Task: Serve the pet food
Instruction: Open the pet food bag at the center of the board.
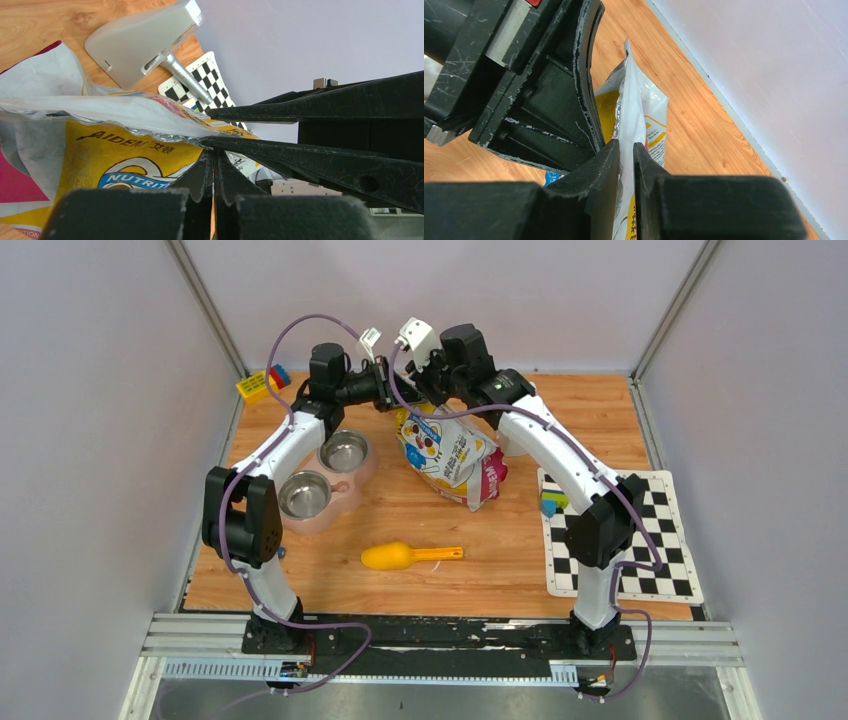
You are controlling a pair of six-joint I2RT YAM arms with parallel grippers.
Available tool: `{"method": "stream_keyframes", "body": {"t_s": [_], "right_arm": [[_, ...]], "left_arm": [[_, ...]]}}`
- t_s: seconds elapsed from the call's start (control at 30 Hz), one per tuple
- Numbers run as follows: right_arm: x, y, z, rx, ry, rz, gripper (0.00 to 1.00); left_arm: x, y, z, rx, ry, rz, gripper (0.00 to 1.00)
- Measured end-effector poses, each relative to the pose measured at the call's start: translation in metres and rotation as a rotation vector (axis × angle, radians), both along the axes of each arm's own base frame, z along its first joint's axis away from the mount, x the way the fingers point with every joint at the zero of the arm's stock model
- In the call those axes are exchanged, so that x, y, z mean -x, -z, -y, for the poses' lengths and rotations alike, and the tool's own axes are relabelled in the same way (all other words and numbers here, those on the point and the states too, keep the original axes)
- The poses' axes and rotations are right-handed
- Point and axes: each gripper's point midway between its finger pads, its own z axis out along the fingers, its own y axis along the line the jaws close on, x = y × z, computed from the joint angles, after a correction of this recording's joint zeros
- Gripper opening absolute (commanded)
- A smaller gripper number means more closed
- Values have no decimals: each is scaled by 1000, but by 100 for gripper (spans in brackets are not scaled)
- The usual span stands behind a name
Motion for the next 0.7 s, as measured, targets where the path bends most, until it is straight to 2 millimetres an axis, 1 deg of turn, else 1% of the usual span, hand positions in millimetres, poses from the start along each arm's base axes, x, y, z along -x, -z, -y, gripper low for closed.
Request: {"method": "stream_keyframes", "body": {"t_s": [0.5,0.7], "right_arm": [[-3,2,0,12,2,26,16],[1,2,5,24,7,44,16]], "left_arm": [[0,0,0,0,-2,1,0],[1,1,0,0,1,0,0]]}}
